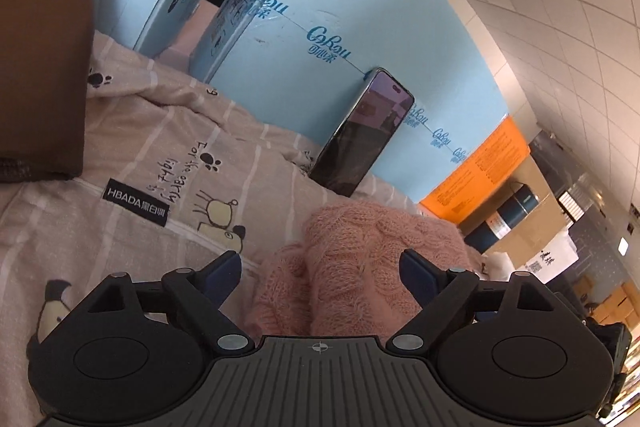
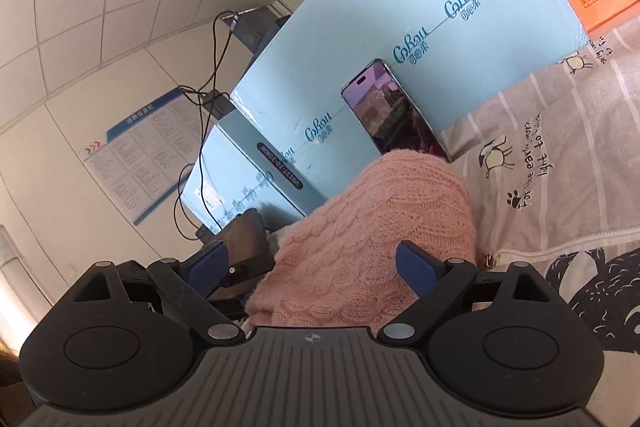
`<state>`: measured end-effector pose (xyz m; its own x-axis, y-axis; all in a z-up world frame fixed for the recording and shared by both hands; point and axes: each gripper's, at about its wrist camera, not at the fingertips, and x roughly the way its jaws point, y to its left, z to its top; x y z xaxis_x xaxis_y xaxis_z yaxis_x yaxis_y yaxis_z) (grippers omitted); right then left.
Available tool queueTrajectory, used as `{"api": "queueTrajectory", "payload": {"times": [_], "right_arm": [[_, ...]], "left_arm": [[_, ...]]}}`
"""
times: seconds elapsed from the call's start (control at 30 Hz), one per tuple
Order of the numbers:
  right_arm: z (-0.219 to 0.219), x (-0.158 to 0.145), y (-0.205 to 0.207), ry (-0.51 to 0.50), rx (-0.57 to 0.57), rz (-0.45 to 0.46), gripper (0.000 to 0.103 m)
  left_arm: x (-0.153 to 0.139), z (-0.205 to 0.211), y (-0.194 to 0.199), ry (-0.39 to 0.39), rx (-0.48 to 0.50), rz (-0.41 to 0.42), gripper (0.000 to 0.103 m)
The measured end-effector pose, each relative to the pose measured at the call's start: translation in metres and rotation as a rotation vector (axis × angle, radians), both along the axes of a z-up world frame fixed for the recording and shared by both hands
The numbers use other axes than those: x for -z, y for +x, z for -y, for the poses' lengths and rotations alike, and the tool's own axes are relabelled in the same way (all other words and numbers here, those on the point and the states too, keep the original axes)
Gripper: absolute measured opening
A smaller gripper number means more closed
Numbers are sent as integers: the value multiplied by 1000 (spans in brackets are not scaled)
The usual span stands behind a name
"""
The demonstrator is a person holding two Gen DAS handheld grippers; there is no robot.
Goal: Fold clothes
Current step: 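Lift the folded sweater with both grippers off the bed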
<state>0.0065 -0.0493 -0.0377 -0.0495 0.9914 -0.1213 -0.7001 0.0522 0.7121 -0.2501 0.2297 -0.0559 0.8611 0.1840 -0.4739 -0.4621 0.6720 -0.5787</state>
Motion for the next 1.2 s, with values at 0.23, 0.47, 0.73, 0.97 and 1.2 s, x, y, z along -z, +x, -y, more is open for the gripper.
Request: {"api": "queueTrajectory", "payload": {"times": [0.23, 0.47, 0.73, 0.97, 1.2], "right_arm": [[-10, 15, 15, -153, 122, -76, 93], [-28, 24, 2, -234, 51, -39, 93], [-32, 18, -20, -221, 57, 95, 44], [-13, -3, -28, -133, 63, 134, 29], [41, -34, -31, -82, 181, 209, 29]], "left_arm": [[16, -2, -11, -253, -45, 43, 93], [23, 11, 10, -285, 30, 135, 94], [22, 31, 24, -68, 33, 94, 50], [-8, 59, 9, 32, 64, 198, 49], [-36, 93, 47, 100, 212, 243, 49]]}}
